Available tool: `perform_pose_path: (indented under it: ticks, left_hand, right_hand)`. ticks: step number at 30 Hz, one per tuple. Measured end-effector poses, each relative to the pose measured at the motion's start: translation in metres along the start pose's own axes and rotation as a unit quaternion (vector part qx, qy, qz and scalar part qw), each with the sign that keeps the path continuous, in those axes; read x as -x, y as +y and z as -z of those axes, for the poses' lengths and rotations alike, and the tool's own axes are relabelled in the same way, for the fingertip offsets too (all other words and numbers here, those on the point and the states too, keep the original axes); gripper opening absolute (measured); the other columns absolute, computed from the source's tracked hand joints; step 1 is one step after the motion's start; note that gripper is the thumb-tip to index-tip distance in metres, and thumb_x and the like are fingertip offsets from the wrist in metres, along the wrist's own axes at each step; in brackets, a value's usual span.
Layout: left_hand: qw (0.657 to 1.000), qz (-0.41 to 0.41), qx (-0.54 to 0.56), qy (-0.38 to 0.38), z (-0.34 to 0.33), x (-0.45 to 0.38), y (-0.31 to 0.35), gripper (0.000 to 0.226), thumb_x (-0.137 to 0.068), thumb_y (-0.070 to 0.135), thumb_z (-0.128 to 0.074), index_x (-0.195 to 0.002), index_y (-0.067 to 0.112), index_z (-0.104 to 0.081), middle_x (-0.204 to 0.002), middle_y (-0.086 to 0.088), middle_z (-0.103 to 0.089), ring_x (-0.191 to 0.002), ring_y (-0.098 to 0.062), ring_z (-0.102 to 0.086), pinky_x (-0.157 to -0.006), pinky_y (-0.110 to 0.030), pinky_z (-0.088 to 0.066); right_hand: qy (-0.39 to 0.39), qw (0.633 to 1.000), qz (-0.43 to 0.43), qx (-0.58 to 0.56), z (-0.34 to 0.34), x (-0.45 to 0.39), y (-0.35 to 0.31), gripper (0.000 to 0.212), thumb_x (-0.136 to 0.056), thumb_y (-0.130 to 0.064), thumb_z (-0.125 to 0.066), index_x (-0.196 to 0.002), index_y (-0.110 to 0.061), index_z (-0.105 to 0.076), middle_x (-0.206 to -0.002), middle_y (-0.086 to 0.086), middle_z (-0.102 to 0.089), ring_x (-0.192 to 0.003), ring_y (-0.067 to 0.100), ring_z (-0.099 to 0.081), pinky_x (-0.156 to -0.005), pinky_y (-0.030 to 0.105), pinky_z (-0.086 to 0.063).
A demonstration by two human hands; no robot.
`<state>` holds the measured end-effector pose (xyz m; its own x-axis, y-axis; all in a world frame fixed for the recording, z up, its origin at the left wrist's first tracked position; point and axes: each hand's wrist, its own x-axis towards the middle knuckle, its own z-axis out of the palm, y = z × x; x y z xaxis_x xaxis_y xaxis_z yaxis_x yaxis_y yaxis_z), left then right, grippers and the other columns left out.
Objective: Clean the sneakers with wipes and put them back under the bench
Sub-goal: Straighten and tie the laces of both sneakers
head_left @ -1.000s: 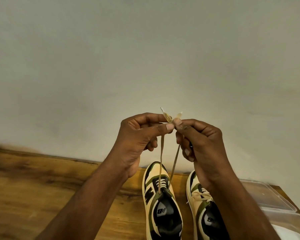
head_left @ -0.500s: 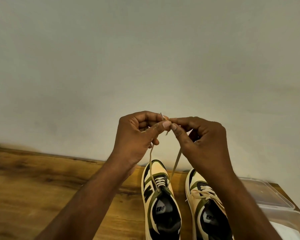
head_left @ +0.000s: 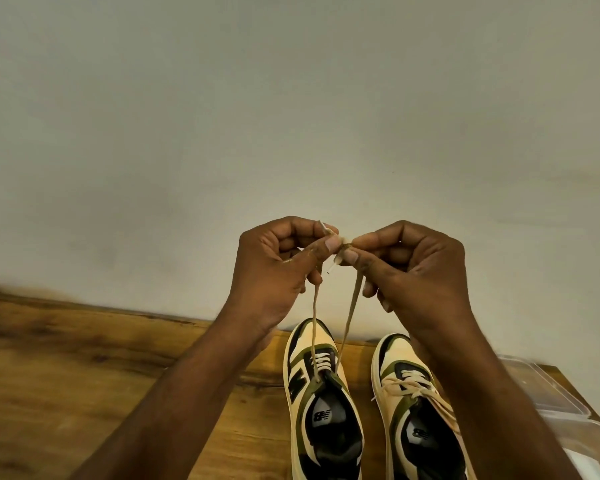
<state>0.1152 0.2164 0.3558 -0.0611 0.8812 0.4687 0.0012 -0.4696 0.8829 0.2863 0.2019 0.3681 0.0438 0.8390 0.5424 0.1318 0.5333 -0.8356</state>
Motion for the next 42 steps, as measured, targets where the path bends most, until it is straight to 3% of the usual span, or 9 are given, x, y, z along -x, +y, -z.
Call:
perform_pose_path:
  ticks: [7,11,14,18,22,25,29,36,42]
  left_hand:
    - [0.993,0.076,0.082,0.038,-0.002,0.003,-0.003,0.015,-0.089,0.018,-0.078,-0.104,0.016,-0.081,-0.080,-0.004,-0.076,-0.052,-0.011,-0.055,-0.049,-0.023,-0.046]
    - [0.989,0.099,0.101,0.040,-0.003,0.003,-0.004,0.016,-0.090,0.017,-0.079,-0.106,0.015,-0.081,-0.079,-0.005,-0.075,-0.051,-0.010,-0.052,-0.049,-0.023,-0.044]
    - [0.988,0.105,0.102,0.044,-0.003,0.003,-0.005,0.017,-0.089,0.018,-0.079,-0.105,0.014,-0.081,-0.077,-0.002,-0.075,-0.050,-0.009,-0.052,-0.048,-0.023,-0.044]
    - [0.986,0.114,0.113,0.037,0.000,0.001,-0.005,0.014,-0.093,0.018,-0.076,-0.105,0.013,-0.079,-0.093,-0.005,-0.081,-0.051,-0.009,-0.049,-0.050,-0.022,-0.044]
    - [0.979,0.149,0.129,0.058,0.002,-0.002,-0.008,0.013,-0.093,0.016,-0.075,-0.106,0.014,-0.079,-0.098,-0.005,-0.081,-0.051,-0.009,-0.049,-0.053,-0.024,-0.045]
    - [0.973,0.169,0.134,0.076,0.005,-0.003,-0.014,0.012,-0.095,0.016,-0.073,-0.105,0.015,-0.079,-0.100,-0.004,-0.081,-0.052,-0.008,-0.051,-0.055,-0.024,-0.047]
    - [0.960,0.202,0.170,0.095,0.008,-0.004,-0.021,0.010,-0.097,0.016,-0.071,-0.106,0.014,-0.075,-0.103,-0.003,-0.081,-0.056,-0.007,-0.053,-0.055,-0.021,-0.048]
    - [0.945,0.228,0.205,0.112,0.013,-0.006,-0.035,0.007,-0.100,0.014,-0.067,-0.105,0.015,-0.072,-0.104,-0.003,-0.081,-0.054,-0.005,-0.050,-0.051,-0.016,-0.044]
    - [0.932,0.260,0.184,0.175,0.026,-0.006,-0.055,0.007,-0.100,0.014,-0.066,-0.100,0.014,-0.073,-0.091,0.001,-0.081,-0.051,-0.005,-0.045,-0.046,-0.017,-0.037]
  right_hand:
    - [-0.060,0.996,0.052,0.039,0.000,0.001,0.000,0.027,-0.086,-0.003,-0.078,-0.097,-0.028,-0.079,-0.086,-0.012,-0.079,-0.063,0.013,-0.068,-0.050,0.013,-0.047]
    - [-0.021,0.994,0.077,0.077,-0.005,0.002,0.003,0.024,-0.078,-0.020,-0.087,-0.094,-0.035,-0.078,-0.086,-0.018,-0.078,-0.067,0.016,-0.070,-0.056,0.025,-0.059]
    - [0.018,0.994,0.080,0.078,-0.008,0.002,0.006,0.016,-0.079,-0.028,-0.085,-0.092,-0.035,-0.078,-0.087,-0.019,-0.077,-0.069,0.015,-0.072,-0.061,0.026,-0.061]
    - [0.061,0.998,0.015,0.006,-0.004,-0.001,0.008,0.019,-0.076,-0.032,-0.081,-0.092,-0.024,-0.077,-0.093,-0.005,-0.079,-0.068,0.011,-0.067,-0.051,0.026,-0.050]
    - [0.043,0.988,-0.050,-0.138,0.001,-0.003,0.006,0.017,-0.083,-0.019,-0.073,-0.096,-0.011,-0.065,-0.107,0.007,-0.079,-0.068,0.017,-0.060,-0.047,0.025,-0.043]
    - [0.019,0.979,-0.090,-0.181,0.001,-0.003,0.009,0.010,-0.096,-0.011,-0.064,-0.103,-0.010,-0.056,-0.110,0.012,-0.078,-0.067,0.018,-0.060,-0.047,0.024,-0.042]
    - [0.012,0.970,-0.129,-0.206,0.007,-0.008,0.021,0.006,-0.102,-0.014,-0.058,-0.107,-0.013,-0.056,-0.112,0.016,-0.077,-0.067,0.018,-0.063,-0.047,0.024,-0.044]
    - [-0.008,0.966,-0.163,-0.202,0.035,-0.016,0.044,0.001,-0.103,-0.013,-0.058,-0.102,-0.014,-0.058,-0.082,0.009,-0.066,-0.053,0.014,-0.045,-0.044,0.024,-0.037]
    - [-0.054,0.978,-0.168,-0.113,0.067,-0.016,0.056,0.019,-0.094,-0.005,-0.068,-0.082,-0.017,-0.059,-0.071,0.012,-0.058,-0.045,0.015,-0.036,-0.039,0.020,-0.029]
